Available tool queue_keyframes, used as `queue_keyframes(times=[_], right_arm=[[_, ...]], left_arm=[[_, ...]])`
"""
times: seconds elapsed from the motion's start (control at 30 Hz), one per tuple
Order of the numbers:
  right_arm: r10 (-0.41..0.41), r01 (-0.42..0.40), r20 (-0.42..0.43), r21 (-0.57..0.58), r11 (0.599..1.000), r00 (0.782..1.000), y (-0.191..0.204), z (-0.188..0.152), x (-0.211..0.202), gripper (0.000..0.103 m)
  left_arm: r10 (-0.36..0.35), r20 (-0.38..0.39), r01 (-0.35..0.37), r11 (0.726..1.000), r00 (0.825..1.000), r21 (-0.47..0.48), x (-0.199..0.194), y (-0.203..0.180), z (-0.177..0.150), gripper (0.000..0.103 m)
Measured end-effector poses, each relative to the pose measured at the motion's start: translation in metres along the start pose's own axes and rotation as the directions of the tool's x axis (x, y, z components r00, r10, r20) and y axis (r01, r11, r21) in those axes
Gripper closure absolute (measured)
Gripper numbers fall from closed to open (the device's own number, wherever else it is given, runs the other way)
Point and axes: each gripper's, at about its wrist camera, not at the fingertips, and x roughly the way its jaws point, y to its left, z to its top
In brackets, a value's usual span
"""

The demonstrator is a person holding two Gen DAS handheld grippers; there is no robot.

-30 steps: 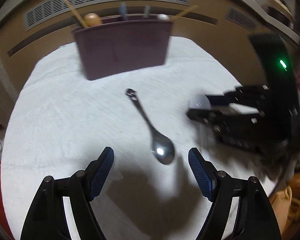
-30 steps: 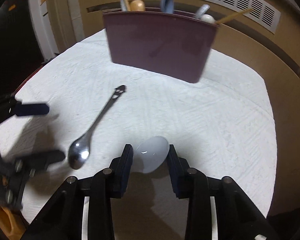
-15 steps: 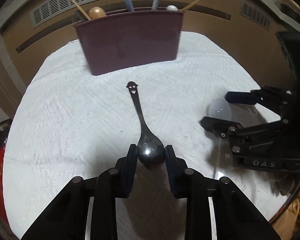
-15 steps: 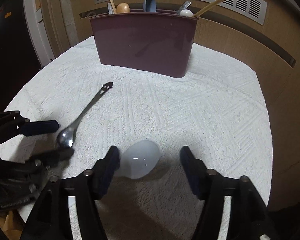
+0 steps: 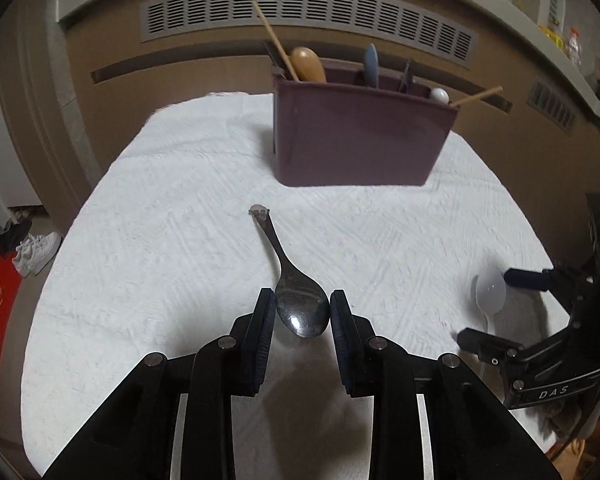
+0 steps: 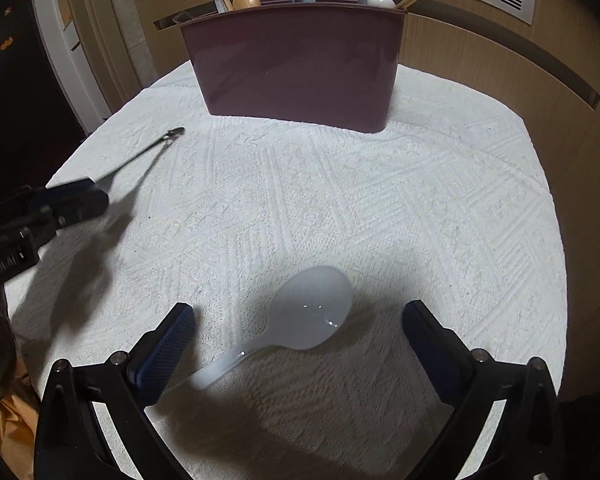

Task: Organize utensils
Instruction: 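Reach the left gripper to the face-handled metal spoon while the right approaches the white plastic spoon, then grasp the face-handled metal spoon with the left gripper while the right grasps the white plastic spoon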

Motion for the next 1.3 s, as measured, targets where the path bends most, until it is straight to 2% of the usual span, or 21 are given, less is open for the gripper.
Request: queue_keyframes(times=[0.2, 0.23, 0.3, 0.33, 0.37, 0.4, 0.47, 0.53, 0.6, 0.73, 0.77, 0.8, 0.93, 1.03, 1.1, 1.13, 1.23, 1.3], right_arm=[[-0.025, 0.025, -0.043, 0.001, 1.0, 0.999, 0.004, -0.002, 0.001, 0.0], [-0.016, 0.016, -0.049, -0.014, 1.0, 0.999, 0.004, -0.001, 0.001, 0.0], [0.028, -0.028, -0.021, 0.035, 0.999, 0.999, -0.004, -0.002, -0.002, 0.0], [0.034, -0.034, -0.01, 0.054, 0.998, 0.999, -0.007, -0.002, -0.004, 0.005], [0.02, -0.02, 0.0, 0.06, 0.998, 1.0, -0.007, -0.003, -0.005, 0.017], [-0.008, 0.007, 0.007, 0.054, 0.998, 1.0, -0.006, -0.002, -0.006, 0.024], [-0.06, 0.06, 0.018, 0.019, 0.998, 0.998, -0.003, -0.001, -0.007, 0.053], [-0.053, 0.053, 0.006, -0.004, 0.999, 0.999, 0.002, 0.002, -0.008, 0.068], [-0.04, 0.04, -0.015, -0.023, 0.999, 0.999, 0.007, 0.006, -0.007, 0.068], [-0.042, 0.042, -0.004, -0.053, 0.998, 0.999, 0.02, 0.012, -0.006, 0.069], [-0.037, 0.037, 0.011, -0.058, 0.998, 0.999, 0.023, 0.014, -0.009, 0.069], [-0.032, 0.034, 0.032, -0.068, 0.997, 0.999, 0.027, 0.016, -0.015, 0.069], [-0.036, 0.051, 0.13, -0.115, 0.992, 0.991, 0.038, 0.025, -0.044, 0.069], [-0.054, 0.084, 0.195, -0.148, 0.985, 0.979, 0.044, 0.03, -0.063, 0.069], [-0.072, 0.11, 0.219, -0.166, 0.98, 0.973, 0.047, 0.032, -0.068, 0.069], [-0.081, 0.121, 0.221, -0.174, 0.977, 0.972, 0.046, 0.033, -0.068, 0.069], [-0.095, 0.131, 0.189, -0.187, 0.974, 0.977, 0.041, 0.033, -0.057, 0.069], [-0.099, 0.13, 0.162, -0.197, 0.972, 0.982, 0.038, 0.03, -0.048, 0.069]], left_arm=[[-0.015, 0.009, 0.015, 1.0, 1.0, 0.002, -0.004, 0.006, -0.002, 0.074], [-0.014, 0.014, 0.014, 1.0, 1.0, 0.006, -0.006, 0.004, -0.004, 0.074], [-0.021, 0.027, 0.021, 1.0, 0.999, 0.008, -0.009, 0.004, -0.005, 0.074], [-0.025, 0.033, 0.025, 1.0, 0.999, 0.007, -0.009, 0.004, -0.004, 0.074], [-0.03, 0.041, 0.029, 1.0, 0.999, 0.006, -0.011, 0.004, -0.003, 0.074], [-0.033, 0.052, 0.033, 0.999, 0.998, 0.007, -0.014, 0.004, -0.003, 0.074], [-0.039, 0.075, 0.038, 0.999, 0.996, 0.011, -0.019, 0.005, -0.002, 0.074], [-0.051, 0.095, 0.05, 0.999, 0.994, 0.011, -0.025, 0.007, 0.0, 0.074], [-0.055, 0.114, 0.055, 0.998, 0.992, 0.006, -0.031, 0.009, 0.001, 0.074], [-0.059, 0.148, 0.06, 0.998, 0.987, -0.002, -0.043, 0.013, 0.004, 0.076], [-0.061, 0.16, 0.061, 0.998, 0.985, 0.002, -0.047, 0.013, 0.005, 0.082], [-0.062, 0.171, 0.062, 0.998, 0.983, 0.003, -0.051, 0.014, 0.006, 0.083], [-0.058, 0.209, 0.057, 0.998, 0.976, 0.011, -0.062, 0.013, 0.01, 0.084], [-0.035, 0.205, 0.032, 0.999, 0.978, 0.016, -0.063, 0.014, 0.01, 0.085], [-0.001, 0.173, 0.004, 1.0, 0.985, -0.012, -0.056, 0.022, 0.01, 0.084], [-0.011, 0.133, 0.013, 1.0, 0.991, -0.012, -0.05, 0.027, 0.009, 0.084], [-0.047, 0.023, 0.045, 0.996, 0.999, 0.075, -0.032, 0.02, 0.0, 0.079], [-0.076, -0.05, 0.081, 0.99, 0.996, 0.116, -0.021, 0.009, -0.008, 0.074]])
